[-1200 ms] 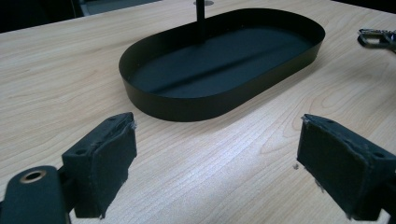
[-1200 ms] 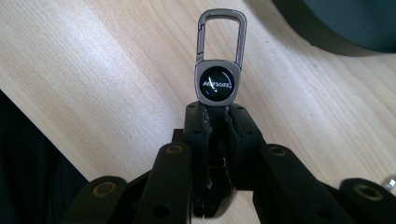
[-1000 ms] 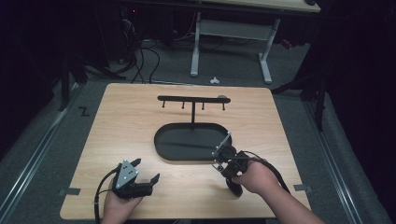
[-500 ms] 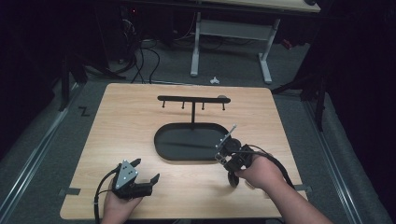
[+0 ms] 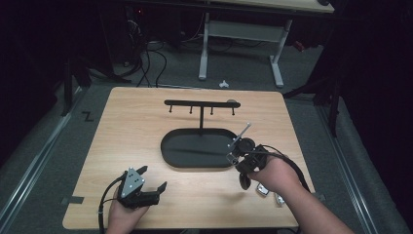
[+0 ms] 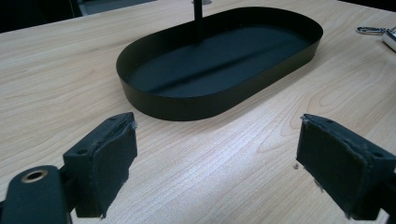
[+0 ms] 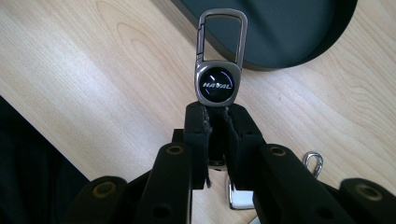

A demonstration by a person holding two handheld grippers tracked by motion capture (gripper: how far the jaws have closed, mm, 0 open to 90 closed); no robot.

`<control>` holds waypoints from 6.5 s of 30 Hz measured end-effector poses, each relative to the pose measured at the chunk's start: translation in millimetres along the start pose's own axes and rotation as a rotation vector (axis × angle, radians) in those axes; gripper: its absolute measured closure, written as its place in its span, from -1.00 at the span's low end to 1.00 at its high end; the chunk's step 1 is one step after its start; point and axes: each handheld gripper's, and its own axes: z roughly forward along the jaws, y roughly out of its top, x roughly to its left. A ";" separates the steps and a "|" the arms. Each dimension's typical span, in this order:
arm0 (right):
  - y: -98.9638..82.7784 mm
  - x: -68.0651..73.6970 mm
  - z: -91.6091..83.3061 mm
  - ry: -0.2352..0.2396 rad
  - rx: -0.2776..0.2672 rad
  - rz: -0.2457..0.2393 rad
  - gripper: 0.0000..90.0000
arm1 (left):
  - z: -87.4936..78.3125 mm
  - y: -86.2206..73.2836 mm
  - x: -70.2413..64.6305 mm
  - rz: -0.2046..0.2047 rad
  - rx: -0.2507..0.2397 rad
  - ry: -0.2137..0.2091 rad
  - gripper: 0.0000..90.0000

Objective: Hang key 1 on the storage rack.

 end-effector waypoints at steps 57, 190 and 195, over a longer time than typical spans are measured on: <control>114.3 -38.1 -26.8 -0.058 -0.134 0.107 0.79 | -3.9 -1.9 4.0 0.001 0.006 -0.006 -0.71; -109.9 -85.9 101.7 -0.072 -0.159 0.458 0.65 | 5.7 -5.0 -0.9 0.021 0.051 -0.032 -0.69; -96.8 -76.3 103.3 -0.058 -0.167 0.416 0.67 | 4.8 -5.0 0.3 0.021 0.051 -0.031 -0.69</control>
